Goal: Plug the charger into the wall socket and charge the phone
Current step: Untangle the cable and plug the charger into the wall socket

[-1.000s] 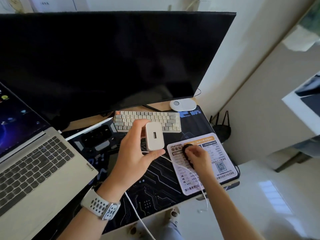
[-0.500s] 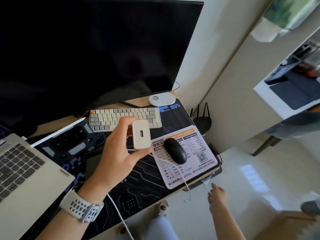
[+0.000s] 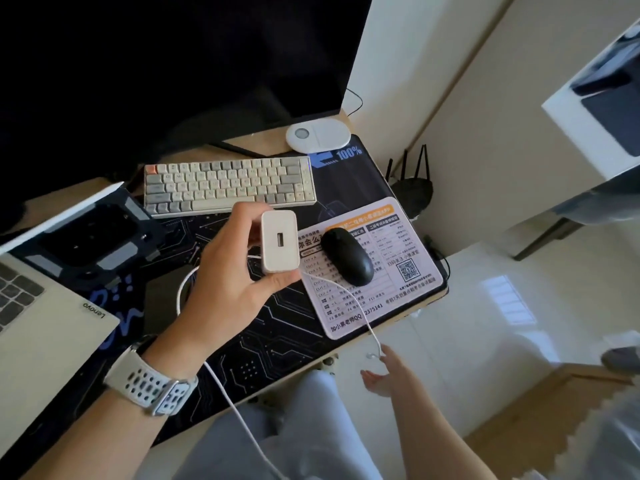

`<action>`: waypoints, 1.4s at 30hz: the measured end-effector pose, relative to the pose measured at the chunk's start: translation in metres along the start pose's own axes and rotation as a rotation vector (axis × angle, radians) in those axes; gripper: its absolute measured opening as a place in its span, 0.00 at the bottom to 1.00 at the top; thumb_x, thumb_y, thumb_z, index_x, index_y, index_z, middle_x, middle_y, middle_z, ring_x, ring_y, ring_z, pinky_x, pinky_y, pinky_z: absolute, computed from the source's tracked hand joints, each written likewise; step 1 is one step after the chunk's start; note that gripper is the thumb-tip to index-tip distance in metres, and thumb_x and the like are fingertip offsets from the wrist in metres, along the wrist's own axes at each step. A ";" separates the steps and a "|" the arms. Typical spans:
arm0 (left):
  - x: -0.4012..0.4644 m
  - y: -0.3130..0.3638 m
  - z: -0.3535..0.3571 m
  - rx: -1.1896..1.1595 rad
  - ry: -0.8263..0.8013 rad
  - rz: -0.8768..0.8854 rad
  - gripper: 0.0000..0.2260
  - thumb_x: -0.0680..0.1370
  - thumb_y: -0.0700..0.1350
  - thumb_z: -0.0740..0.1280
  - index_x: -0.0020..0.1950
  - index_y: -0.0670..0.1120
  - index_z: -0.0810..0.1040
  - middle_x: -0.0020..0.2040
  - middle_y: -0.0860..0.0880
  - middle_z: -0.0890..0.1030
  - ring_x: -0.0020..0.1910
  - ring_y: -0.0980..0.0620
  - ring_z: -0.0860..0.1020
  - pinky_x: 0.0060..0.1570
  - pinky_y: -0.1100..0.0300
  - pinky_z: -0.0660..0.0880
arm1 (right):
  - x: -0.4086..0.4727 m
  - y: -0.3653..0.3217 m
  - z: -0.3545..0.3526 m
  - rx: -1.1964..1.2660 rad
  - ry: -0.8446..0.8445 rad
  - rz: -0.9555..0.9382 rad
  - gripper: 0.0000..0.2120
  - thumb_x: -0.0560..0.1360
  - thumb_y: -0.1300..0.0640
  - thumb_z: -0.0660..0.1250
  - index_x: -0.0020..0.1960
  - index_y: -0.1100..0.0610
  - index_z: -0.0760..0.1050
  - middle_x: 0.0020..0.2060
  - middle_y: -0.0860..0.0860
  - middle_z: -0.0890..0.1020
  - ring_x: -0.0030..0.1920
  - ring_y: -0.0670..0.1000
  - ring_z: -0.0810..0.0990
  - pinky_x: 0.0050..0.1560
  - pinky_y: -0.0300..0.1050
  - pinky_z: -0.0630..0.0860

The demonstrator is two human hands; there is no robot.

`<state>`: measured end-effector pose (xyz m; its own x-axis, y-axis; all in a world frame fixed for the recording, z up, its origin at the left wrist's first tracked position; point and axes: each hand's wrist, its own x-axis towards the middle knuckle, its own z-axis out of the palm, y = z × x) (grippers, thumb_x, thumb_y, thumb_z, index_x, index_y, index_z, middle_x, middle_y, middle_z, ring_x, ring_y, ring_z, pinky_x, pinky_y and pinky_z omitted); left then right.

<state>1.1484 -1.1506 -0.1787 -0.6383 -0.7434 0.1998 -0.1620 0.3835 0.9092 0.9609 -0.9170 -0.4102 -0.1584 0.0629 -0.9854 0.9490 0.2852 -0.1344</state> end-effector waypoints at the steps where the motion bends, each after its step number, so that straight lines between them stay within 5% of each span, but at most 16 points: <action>1: 0.001 -0.002 0.004 0.002 -0.011 -0.003 0.27 0.66 0.51 0.76 0.57 0.68 0.65 0.51 0.63 0.75 0.52 0.51 0.77 0.51 0.42 0.77 | 0.003 -0.003 0.004 0.067 0.017 0.046 0.17 0.78 0.51 0.64 0.66 0.51 0.70 0.70 0.60 0.69 0.48 0.59 0.77 0.36 0.42 0.72; 6: 0.000 -0.015 0.022 0.013 -0.074 -0.031 0.25 0.66 0.54 0.74 0.57 0.67 0.66 0.52 0.62 0.76 0.53 0.51 0.77 0.51 0.43 0.77 | 0.029 -0.012 0.010 0.205 0.061 0.117 0.21 0.79 0.57 0.64 0.69 0.63 0.66 0.66 0.61 0.73 0.67 0.57 0.73 0.61 0.40 0.70; 8: -0.002 -0.018 0.026 0.027 -0.096 -0.034 0.26 0.66 0.54 0.74 0.58 0.67 0.66 0.52 0.62 0.76 0.53 0.52 0.77 0.52 0.44 0.77 | 0.036 -0.013 0.012 0.169 0.050 0.152 0.13 0.79 0.59 0.63 0.62 0.63 0.70 0.54 0.61 0.77 0.57 0.57 0.79 0.54 0.40 0.74; 10: -0.002 -0.019 0.029 0.052 -0.108 -0.035 0.26 0.66 0.52 0.75 0.58 0.65 0.66 0.52 0.60 0.76 0.52 0.51 0.77 0.52 0.44 0.77 | 0.039 -0.013 0.017 0.112 0.048 0.107 0.04 0.80 0.64 0.60 0.47 0.64 0.71 0.39 0.60 0.75 0.38 0.55 0.76 0.35 0.39 0.77; 12: 0.001 -0.019 0.030 0.084 -0.118 -0.029 0.27 0.66 0.49 0.76 0.58 0.63 0.67 0.52 0.60 0.76 0.51 0.52 0.77 0.50 0.46 0.77 | 0.048 -0.013 0.019 0.073 0.017 0.021 0.12 0.80 0.69 0.58 0.38 0.64 0.68 0.35 0.59 0.72 0.32 0.53 0.75 0.23 0.37 0.75; 16: 0.007 -0.013 0.028 0.073 -0.117 -0.043 0.27 0.65 0.48 0.76 0.58 0.61 0.68 0.51 0.60 0.76 0.51 0.53 0.77 0.49 0.51 0.77 | 0.038 -0.020 0.015 0.165 0.006 -0.058 0.12 0.81 0.70 0.56 0.39 0.64 0.69 0.30 0.61 0.74 0.13 0.49 0.74 0.13 0.34 0.70; 20: 0.016 0.005 0.025 0.044 -0.116 -0.024 0.26 0.65 0.47 0.77 0.58 0.56 0.69 0.51 0.58 0.77 0.51 0.52 0.77 0.50 0.48 0.77 | -0.007 -0.046 0.007 0.379 0.038 -0.279 0.15 0.80 0.74 0.51 0.43 0.59 0.68 0.36 0.61 0.72 0.29 0.50 0.72 0.17 0.32 0.71; 24: 0.027 0.027 0.019 0.005 -0.089 0.014 0.26 0.64 0.51 0.77 0.56 0.62 0.67 0.51 0.60 0.76 0.51 0.54 0.77 0.49 0.50 0.76 | -0.081 -0.083 0.006 0.441 0.001 -0.628 0.17 0.78 0.73 0.54 0.40 0.54 0.67 0.34 0.56 0.72 0.28 0.48 0.70 0.20 0.30 0.69; 27: 0.032 0.045 0.010 -0.020 -0.053 0.033 0.26 0.64 0.49 0.77 0.56 0.62 0.67 0.50 0.59 0.77 0.51 0.53 0.77 0.49 0.46 0.77 | -0.152 -0.107 0.029 0.400 -0.191 -0.877 0.15 0.79 0.71 0.55 0.40 0.54 0.69 0.35 0.56 0.75 0.29 0.50 0.69 0.22 0.33 0.69; 32: 0.034 0.074 -0.022 0.006 0.038 0.091 0.26 0.66 0.50 0.77 0.58 0.61 0.68 0.53 0.60 0.77 0.56 0.53 0.77 0.53 0.44 0.77 | -0.269 -0.126 0.087 0.300 -0.795 -1.144 0.16 0.81 0.67 0.54 0.41 0.54 0.73 0.37 0.55 0.78 0.28 0.48 0.72 0.28 0.38 0.70; 42: 0.021 0.114 -0.107 0.168 0.325 0.173 0.25 0.67 0.57 0.75 0.59 0.61 0.67 0.52 0.61 0.76 0.51 0.56 0.77 0.46 0.64 0.75 | -0.405 -0.089 0.188 -0.070 -1.416 -1.167 0.10 0.77 0.66 0.61 0.52 0.54 0.75 0.39 0.55 0.79 0.29 0.48 0.73 0.32 0.38 0.73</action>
<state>1.1970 -1.1806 -0.0321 -0.4001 -0.7840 0.4747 -0.2111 0.5828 0.7847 0.9924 -1.1479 -0.0188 -0.2945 -0.9216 0.2528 0.5186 -0.3763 -0.7678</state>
